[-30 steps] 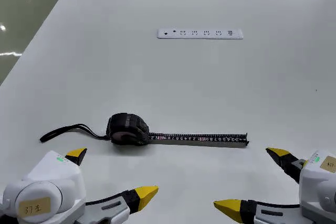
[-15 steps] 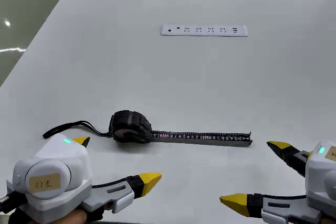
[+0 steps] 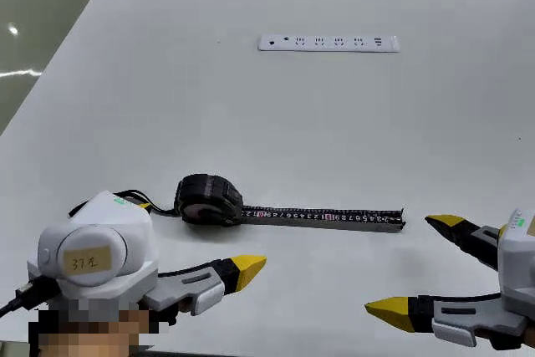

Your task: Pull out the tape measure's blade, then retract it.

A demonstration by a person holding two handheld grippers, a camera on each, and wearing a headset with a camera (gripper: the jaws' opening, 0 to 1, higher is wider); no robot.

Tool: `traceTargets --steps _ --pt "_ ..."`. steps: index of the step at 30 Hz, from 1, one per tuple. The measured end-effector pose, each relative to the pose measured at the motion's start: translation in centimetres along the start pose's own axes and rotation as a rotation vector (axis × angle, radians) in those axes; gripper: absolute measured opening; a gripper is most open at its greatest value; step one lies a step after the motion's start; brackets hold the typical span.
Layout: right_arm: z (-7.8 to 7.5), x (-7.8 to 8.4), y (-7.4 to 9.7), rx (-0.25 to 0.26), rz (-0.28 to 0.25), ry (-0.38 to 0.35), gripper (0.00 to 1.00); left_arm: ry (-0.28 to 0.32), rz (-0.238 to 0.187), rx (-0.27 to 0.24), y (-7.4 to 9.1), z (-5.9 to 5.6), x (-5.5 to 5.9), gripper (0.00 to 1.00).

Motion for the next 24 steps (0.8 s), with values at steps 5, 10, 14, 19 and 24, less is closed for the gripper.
traceTargets --steps 5,10,14,19,24 --pt "-0.7 0.2 -0.2 -0.017 0.022 0.025 0.89 0.005 0.008 -0.006 -0.6 0.1 -0.1 0.99" --pt "-1.3 0.2 -0.4 -0.027 0.037 0.047 0.85 0.022 0.017 -0.015 -1.1 0.4 -0.1 0.99" --pt "-1.7 0.1 -0.5 -0.038 0.045 0.070 0.82 0.040 0.016 -0.020 -1.5 0.6 -0.2 0.99" --pt "-2.2 0.0 -0.7 -0.037 0.062 0.094 0.76 0.057 0.017 -0.034 -1.9 0.9 -0.3 0.97" --pt "-2.5 -0.1 -1.1 -0.039 0.071 0.109 0.75 0.071 0.014 -0.043 -2.4 1.1 -0.4 0.97"
Point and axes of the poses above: the centre of the closed fingertips' face, and the gripper's own axes: y roughly backward along the fingers, z roughly to its left, x roughly out of its underside, the point moved 8 cm from there along y, roughly backward along the fingers, and after that the axes turned 4 degrees about z, right-handed, at the moved point
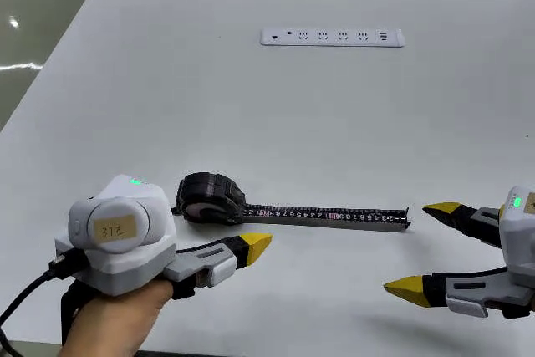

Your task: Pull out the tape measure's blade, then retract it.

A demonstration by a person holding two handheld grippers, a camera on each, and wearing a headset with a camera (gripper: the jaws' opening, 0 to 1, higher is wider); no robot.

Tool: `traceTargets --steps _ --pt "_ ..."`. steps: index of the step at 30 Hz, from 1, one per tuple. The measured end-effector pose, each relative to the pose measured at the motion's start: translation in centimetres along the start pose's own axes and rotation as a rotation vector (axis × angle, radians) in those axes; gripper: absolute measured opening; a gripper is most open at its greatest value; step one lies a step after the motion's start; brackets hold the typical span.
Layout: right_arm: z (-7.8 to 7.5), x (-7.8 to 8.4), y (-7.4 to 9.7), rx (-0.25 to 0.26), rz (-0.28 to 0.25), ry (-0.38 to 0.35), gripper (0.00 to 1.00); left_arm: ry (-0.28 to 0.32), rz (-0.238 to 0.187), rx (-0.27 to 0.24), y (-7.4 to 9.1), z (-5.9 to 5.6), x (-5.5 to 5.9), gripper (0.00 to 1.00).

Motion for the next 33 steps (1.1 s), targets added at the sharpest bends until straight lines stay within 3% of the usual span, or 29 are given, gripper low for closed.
traceTargets --steps 13,19,33 --pt "-1.4 0.0 -0.4 -0.017 0.041 0.068 0.64 0.045 -0.001 -0.033 -1.0 0.8 -0.3 0.93" --pt "-2.2 -0.1 -0.5 -0.023 0.064 0.113 0.54 0.079 0.000 -0.034 -1.6 0.7 -0.6 0.88" --pt "-4.1 -0.3 -1.1 -0.047 0.088 0.183 0.38 0.098 0.007 -0.061 -3.0 0.9 -1.1 0.81"
Point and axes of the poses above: the centre of the closed fingertips' face, and the gripper's own axes: y roughly backward along the fingers, z roughly to its left, x roughly out of its underside, the point moved 8 cm from there along y, roughly backward along the fingers, and after that the axes turned 4 degrees about z, right-handed, at the moved point
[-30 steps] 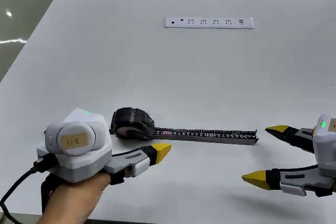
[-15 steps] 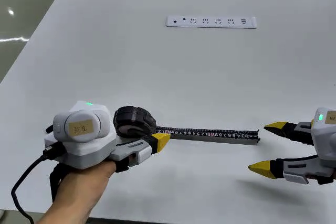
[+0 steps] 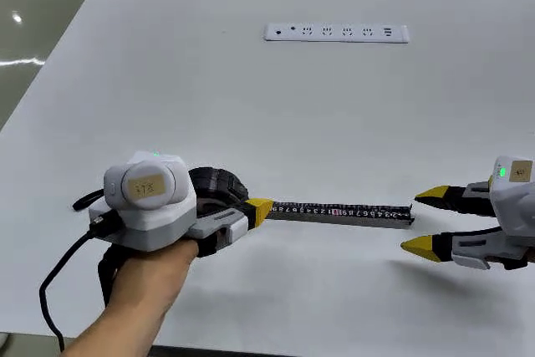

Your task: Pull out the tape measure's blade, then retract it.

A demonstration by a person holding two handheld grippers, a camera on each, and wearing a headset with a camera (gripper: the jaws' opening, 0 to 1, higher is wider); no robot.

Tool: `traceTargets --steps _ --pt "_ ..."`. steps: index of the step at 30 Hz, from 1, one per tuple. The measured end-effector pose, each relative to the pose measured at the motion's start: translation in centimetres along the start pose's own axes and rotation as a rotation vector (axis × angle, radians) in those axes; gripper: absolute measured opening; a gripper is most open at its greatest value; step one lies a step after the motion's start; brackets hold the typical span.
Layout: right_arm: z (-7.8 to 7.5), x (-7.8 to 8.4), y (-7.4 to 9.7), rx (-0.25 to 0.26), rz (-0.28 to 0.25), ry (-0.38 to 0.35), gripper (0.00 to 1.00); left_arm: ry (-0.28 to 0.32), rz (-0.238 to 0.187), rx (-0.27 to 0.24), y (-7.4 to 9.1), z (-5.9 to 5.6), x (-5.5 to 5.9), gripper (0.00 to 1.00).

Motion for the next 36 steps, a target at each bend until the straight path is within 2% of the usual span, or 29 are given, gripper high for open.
traceTargets --steps 11,16,21,28,36 --pt "-1.3 -0.2 -0.6 -0.033 0.024 0.074 0.29 0.021 0.018 -0.041 -0.8 0.3 0.1 0.75" --pt "-1.6 -0.1 -1.0 -0.056 0.042 0.105 0.26 0.032 0.028 -0.062 -1.1 0.7 0.3 0.69" --pt "-1.6 0.1 -1.3 -0.074 0.056 0.133 0.22 0.041 0.025 -0.077 -1.3 1.1 0.5 0.67" --pt "-1.7 0.2 -1.7 -0.094 0.071 0.163 0.16 0.042 0.012 -0.085 -1.7 0.9 0.3 0.64" --pt "-2.0 0.4 -2.2 -0.099 0.081 0.197 0.14 0.045 0.014 -0.099 -1.9 1.1 0.4 0.62"
Point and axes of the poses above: the centre of the closed fingertips' face, and the gripper's own axes: y roughly backward along the fingers, z roughly to its left, x roughly out of its underside, the point moved 8 cm from there along y, roughly backward along the fingers, and after that the axes turned 4 degrees about z, right-handed, at the moved point
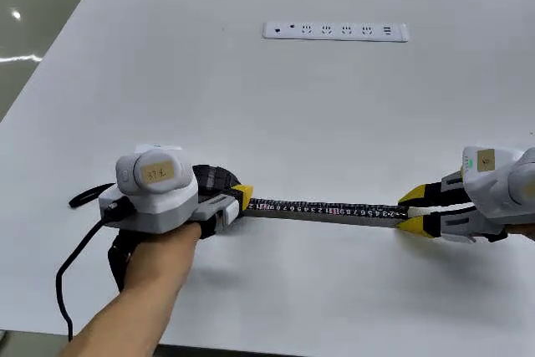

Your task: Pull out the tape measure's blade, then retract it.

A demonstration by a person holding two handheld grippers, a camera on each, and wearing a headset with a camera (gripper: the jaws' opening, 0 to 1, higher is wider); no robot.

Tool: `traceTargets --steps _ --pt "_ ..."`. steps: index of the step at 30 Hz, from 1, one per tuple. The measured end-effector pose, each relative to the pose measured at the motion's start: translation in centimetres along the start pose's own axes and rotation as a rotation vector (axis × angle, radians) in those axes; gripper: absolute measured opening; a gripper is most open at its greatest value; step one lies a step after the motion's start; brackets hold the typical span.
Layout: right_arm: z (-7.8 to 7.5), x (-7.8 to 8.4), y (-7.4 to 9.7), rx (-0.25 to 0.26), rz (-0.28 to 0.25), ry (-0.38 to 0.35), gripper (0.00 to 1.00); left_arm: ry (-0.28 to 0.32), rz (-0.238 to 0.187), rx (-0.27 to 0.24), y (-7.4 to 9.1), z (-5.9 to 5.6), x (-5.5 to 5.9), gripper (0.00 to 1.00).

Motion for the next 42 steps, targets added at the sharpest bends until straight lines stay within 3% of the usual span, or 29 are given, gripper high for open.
traceTargets --steps 8,15,42 --pt "-0.1 0.1 -0.1 -0.002 0.000 -0.003 0.13 0.011 0.005 -0.006 -0.2 0.1 0.1 0.61" --pt "-0.1 0.4 -0.1 -0.011 -0.023 -0.059 0.12 0.017 0.005 -0.013 -0.5 0.2 0.0 0.62" --pt "-0.2 0.3 -0.2 -0.017 -0.026 -0.058 0.10 0.009 0.043 -0.049 -1.5 0.2 0.0 0.65"
Point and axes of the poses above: the centre of the closed fingertips' face, and the gripper's own axes: y roughly backward along the fingers, z roughly to its left, x roughly out of its underside, the point moved 8 cm from there along y, roughly backward along the fingers, and after that the axes turned 4 degrees about z, right-handed, at the moved point
